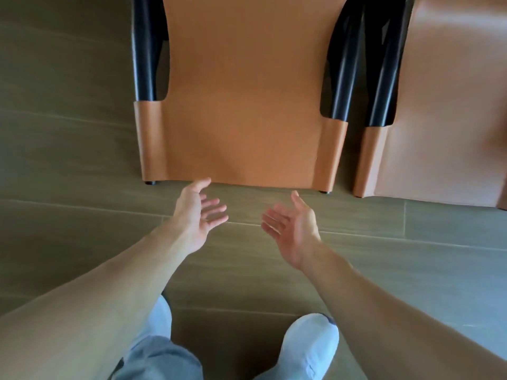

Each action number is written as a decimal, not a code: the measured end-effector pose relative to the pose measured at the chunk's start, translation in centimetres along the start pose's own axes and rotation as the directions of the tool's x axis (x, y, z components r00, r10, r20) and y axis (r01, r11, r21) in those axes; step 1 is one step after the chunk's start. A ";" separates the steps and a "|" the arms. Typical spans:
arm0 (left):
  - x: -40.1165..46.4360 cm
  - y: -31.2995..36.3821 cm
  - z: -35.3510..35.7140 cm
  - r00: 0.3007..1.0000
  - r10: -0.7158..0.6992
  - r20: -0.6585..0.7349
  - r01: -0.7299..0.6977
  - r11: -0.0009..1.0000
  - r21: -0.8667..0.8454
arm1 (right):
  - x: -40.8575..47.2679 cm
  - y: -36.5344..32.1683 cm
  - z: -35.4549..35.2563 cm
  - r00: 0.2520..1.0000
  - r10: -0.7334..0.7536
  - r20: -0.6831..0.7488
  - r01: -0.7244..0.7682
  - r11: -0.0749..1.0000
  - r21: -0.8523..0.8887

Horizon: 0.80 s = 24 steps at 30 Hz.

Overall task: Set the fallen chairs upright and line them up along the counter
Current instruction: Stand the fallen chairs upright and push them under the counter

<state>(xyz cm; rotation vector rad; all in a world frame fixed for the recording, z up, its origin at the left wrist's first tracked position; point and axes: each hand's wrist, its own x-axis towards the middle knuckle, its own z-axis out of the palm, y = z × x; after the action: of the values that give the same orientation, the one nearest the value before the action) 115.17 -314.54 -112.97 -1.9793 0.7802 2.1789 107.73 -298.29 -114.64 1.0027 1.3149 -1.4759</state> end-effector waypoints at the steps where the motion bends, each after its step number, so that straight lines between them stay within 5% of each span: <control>1: 1.2 -0.4 -0.1 1.000 -0.004 0.014 0.005 0.999 -0.045 | 1.2 0.2 -0.3 1.000 0.003 -0.012 -0.003 1.000 0.029; 6: 5.7 -0.4 -0.6 0.995 0.021 0.097 0.014 0.936 -0.352 | 5.2 -2.0 -1.1 0.999 -0.050 -0.006 0.050 0.978 0.203; 10: 6.7 0.3 -0.6 0.992 0.023 0.128 0.033 0.906 -0.421 | 5.4 -4.0 -0.7 0.998 -0.030 0.051 0.009 0.932 0.362; 17: 1.4 2.2 -0.6 0.999 -0.040 0.025 0.046 0.938 -0.344 | -1.0 -4.9 0.7 0.998 0.033 -0.046 -0.024 0.982 0.186; 24: -12.8 5.6 -0.6 0.997 -0.060 -0.052 0.040 0.943 -0.329 | -15.1 -7.5 1.6 0.981 0.032 -0.190 -0.007 0.992 0.128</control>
<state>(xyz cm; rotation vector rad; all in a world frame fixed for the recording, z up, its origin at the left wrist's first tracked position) 115.43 -316.25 -99.10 -2.1943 0.3842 2.3553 104.67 -298.08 -98.03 1.2642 1.3541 -1.4923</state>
